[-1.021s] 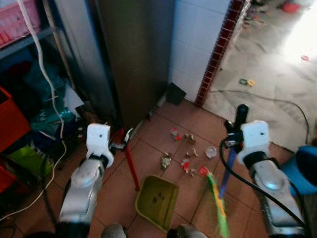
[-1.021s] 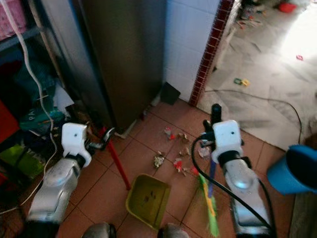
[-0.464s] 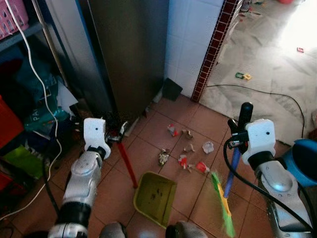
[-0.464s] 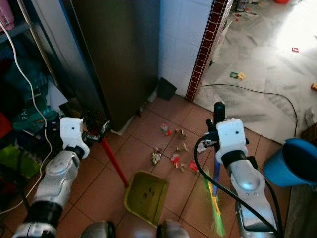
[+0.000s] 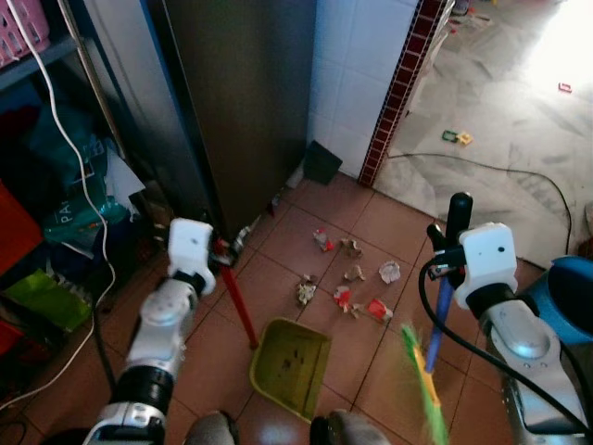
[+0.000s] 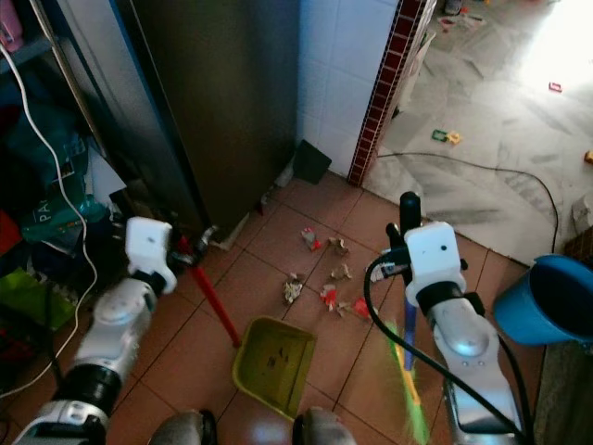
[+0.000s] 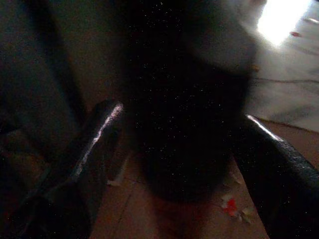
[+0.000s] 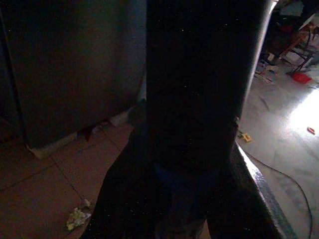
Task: Sweep floor
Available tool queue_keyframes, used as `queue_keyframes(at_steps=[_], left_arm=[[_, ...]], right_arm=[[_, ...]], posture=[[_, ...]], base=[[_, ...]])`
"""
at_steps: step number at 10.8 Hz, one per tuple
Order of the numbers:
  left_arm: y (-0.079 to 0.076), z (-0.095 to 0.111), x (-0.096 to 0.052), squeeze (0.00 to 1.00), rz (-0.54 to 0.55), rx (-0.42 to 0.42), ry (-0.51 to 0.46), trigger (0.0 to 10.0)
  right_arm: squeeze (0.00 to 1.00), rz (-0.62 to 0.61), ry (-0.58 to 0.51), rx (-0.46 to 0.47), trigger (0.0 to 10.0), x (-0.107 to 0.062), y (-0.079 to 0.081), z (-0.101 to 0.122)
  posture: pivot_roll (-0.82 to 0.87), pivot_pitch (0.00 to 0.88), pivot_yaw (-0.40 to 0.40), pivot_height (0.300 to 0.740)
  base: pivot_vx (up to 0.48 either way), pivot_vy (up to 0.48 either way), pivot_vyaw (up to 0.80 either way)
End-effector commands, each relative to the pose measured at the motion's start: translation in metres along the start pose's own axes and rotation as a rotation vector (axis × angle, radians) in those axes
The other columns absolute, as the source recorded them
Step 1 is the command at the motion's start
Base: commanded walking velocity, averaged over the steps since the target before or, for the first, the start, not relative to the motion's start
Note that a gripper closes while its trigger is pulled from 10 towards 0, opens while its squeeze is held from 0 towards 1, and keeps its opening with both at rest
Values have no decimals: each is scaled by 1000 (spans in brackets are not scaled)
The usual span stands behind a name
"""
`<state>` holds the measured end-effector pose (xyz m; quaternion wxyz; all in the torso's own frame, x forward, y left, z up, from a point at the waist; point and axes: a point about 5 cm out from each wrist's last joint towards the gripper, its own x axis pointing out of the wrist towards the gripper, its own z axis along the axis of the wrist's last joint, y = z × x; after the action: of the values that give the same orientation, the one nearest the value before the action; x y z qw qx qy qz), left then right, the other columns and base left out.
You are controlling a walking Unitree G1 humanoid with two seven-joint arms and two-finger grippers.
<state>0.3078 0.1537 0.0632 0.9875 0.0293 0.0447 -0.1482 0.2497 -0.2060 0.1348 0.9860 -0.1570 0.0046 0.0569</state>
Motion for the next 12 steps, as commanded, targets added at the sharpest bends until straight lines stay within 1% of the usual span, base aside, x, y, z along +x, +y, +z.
queue_keyframes(at_steps=[1,3,4,9,10,11,12], left_arm=[[-4,1,3,0,-31,30,-6,0],[-10,2,5,0,-59,28,-25,0],[-10,2,6,0,-55,44,-32,10000],[-6,4,7,0,-43,55,-49,10000],[-5,4,7,0,-38,55,-54,9255],[-5,4,6,1000,-29,15,-66,10000],[-5,4,6,1000,-28,30,-66,10000]], right_arm=[[0,-12,-42,-25,10000,-1,-2,10],[0,-16,-42,-25,10000,0,-3,10],[0,-19,-43,-25,10000,1,-3,10],[0,-10,-42,-25,10000,2,-2,9],[0,-9,-42,-26,10000,2,-2,9],[0,-7,-44,-25,10000,3,-2,9],[0,-3,-44,-25,10000,3,-1,9]], posture=[[-161,154,-38,740],[-160,150,-35,740],[-161,146,-34,740],[-156,137,-38,740],[-155,136,-38,740],[-154,133,-38,740],[-152,131,-38,740]], base=[[0,0,0],[0,0,0],[0,0,0],[0,0,0],[0,0,0],[0,0,0],[0,0,0]])
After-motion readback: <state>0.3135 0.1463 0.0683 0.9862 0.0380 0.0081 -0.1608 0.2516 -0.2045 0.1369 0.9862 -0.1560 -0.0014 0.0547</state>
